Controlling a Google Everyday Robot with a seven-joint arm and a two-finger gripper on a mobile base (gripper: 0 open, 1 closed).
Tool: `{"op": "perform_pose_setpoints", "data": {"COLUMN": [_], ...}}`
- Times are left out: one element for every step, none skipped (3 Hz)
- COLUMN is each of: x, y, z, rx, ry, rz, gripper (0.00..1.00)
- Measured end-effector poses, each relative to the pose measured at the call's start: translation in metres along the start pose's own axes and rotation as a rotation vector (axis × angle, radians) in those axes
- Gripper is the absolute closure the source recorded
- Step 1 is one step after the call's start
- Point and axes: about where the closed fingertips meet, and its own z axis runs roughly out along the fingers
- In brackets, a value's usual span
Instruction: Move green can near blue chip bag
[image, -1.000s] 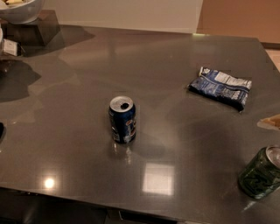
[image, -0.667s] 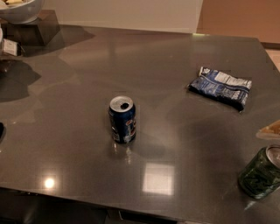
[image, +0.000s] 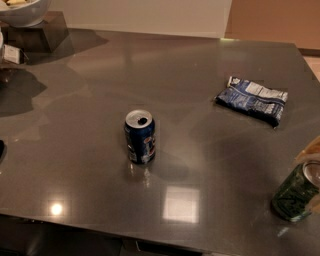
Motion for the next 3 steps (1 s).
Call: {"op": "perform_pose_setpoints", "data": {"x": [-0.004, -0.014, -0.023], "y": [-0.014, -0.041, -0.075], "z": [-0.006, -0.017, -0.029], "rx": [0.014, 0.049, 0.082], "ry": [0.008, 0.009, -0.002], "rz": [-0.003, 0.002, 0.026], "gripper": [0.87, 1.0, 1.0]}}
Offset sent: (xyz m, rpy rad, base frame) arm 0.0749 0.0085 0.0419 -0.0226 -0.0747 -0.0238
